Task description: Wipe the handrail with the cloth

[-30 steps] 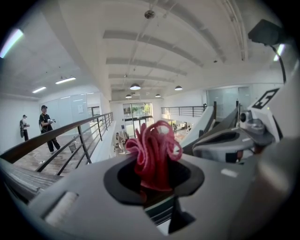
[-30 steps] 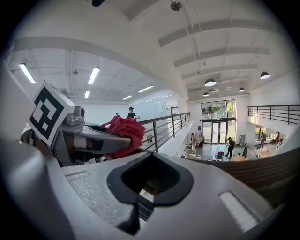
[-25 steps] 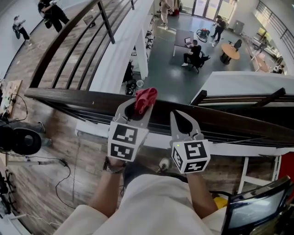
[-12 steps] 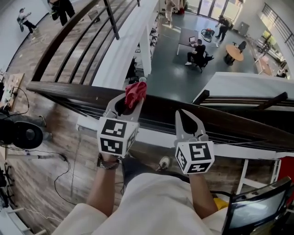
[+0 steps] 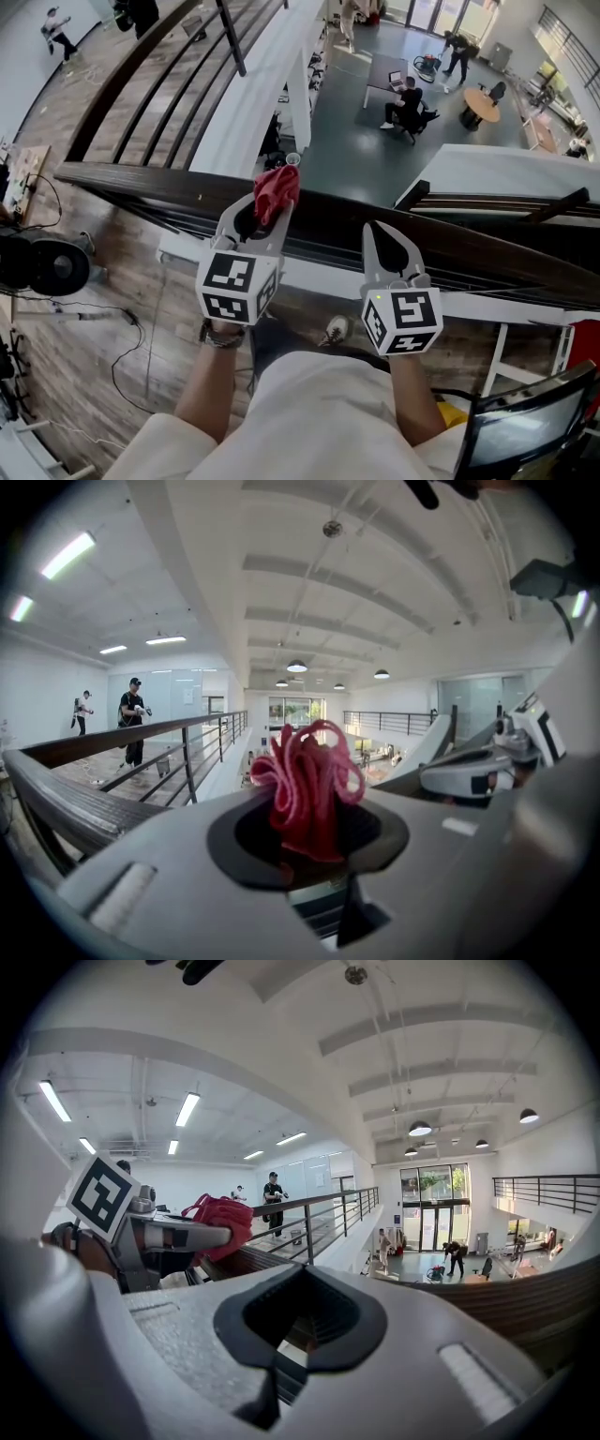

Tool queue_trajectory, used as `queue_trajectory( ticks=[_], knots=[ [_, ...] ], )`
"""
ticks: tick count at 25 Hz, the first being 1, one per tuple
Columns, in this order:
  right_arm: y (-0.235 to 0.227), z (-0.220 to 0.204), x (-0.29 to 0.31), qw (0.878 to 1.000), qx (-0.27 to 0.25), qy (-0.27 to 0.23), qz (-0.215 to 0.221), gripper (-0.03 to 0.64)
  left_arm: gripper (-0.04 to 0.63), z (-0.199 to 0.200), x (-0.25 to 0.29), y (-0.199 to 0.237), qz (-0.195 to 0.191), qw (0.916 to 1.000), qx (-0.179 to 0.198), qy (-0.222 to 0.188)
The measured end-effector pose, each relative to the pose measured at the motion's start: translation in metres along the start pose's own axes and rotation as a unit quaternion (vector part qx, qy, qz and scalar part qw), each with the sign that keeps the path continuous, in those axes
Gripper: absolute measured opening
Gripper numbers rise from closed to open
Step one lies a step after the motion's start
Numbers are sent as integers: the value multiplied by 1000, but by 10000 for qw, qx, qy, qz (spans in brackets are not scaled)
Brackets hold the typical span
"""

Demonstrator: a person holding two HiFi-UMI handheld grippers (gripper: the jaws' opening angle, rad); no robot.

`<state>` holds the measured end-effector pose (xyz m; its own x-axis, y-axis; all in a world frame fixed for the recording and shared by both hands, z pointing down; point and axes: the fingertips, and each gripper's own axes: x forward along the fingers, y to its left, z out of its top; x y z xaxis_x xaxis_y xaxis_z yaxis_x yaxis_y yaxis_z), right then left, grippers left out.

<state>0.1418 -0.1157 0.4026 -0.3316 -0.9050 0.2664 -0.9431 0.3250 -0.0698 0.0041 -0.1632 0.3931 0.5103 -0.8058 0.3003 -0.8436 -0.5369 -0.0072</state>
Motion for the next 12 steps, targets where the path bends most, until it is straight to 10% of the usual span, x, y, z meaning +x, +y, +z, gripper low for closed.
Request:
queue_trajectory(
  ticks=[12],
  knots=[
    [-3, 3, 0, 10000, 7, 0, 0, 3, 129, -13, -18, -12, 3, 10000, -90, -42]
  ],
)
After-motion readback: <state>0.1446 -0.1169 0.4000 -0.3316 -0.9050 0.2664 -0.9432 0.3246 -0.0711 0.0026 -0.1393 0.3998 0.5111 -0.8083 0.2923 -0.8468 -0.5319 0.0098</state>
